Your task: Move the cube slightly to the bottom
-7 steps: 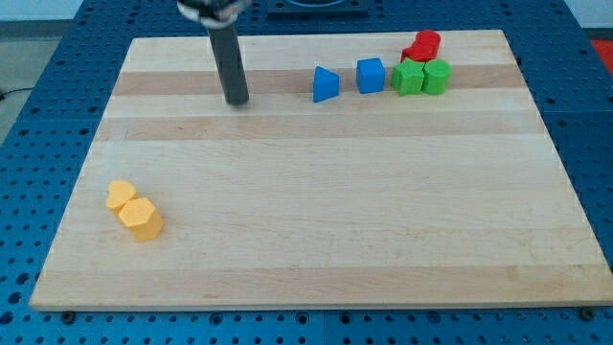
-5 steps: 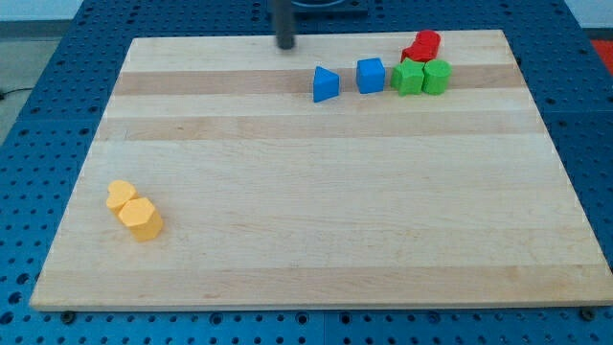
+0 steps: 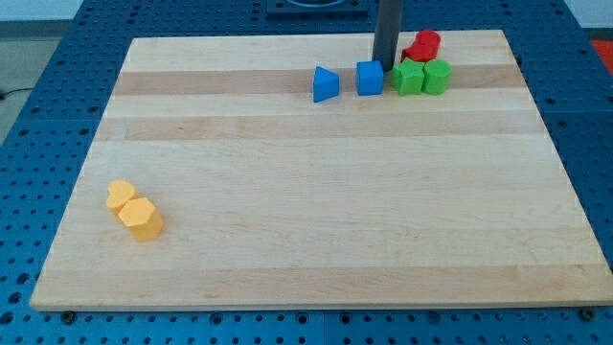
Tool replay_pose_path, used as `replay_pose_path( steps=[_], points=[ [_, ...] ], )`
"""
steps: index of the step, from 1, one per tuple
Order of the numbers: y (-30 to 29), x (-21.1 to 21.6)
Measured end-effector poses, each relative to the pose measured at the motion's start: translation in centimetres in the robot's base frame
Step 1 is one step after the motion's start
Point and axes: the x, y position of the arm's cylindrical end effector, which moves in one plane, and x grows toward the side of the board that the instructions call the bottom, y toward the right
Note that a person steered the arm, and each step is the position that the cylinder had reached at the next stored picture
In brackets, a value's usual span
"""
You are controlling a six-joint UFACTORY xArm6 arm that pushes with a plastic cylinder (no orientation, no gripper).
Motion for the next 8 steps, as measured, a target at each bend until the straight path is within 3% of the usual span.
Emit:
replay_pose_path(
  steps=[3, 6, 8],
  points=[
    [0.2, -0.9],
    [0.0, 1.0],
    [0.0, -2.2]
  ],
)
